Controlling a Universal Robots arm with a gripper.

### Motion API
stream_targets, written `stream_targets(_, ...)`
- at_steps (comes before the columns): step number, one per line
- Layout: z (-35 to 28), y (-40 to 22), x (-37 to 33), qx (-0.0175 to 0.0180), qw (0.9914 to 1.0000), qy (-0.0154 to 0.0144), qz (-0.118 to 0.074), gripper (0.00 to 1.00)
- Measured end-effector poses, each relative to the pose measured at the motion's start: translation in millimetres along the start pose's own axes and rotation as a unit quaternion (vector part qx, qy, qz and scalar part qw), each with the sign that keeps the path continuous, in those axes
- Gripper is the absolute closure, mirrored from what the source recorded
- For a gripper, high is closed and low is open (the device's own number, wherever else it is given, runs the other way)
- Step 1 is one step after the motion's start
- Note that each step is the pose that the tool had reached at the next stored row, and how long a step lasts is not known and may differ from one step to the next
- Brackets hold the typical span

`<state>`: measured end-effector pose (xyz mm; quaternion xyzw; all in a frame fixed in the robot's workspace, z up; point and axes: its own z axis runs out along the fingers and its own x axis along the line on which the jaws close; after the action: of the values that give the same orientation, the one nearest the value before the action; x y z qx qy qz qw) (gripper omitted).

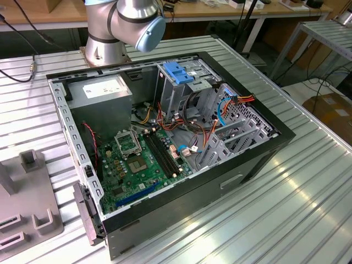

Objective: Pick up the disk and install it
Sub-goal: 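Pick up the disk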

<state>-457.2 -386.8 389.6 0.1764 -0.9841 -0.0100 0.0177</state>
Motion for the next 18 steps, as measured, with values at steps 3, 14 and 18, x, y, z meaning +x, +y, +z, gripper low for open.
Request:
stream_targets(3,0.0,0.0,0.0,0.0009,0.99993,0.0005,-0.012,0.89)
stream_targets(14,0.0,0.0,0.0,0.0044,0.99825,0.0024,-0.059,0.89)
stream_targets(18,0.0,0.0,0.0,0.0055,0.99707,0.0031,-0.076,0.89)
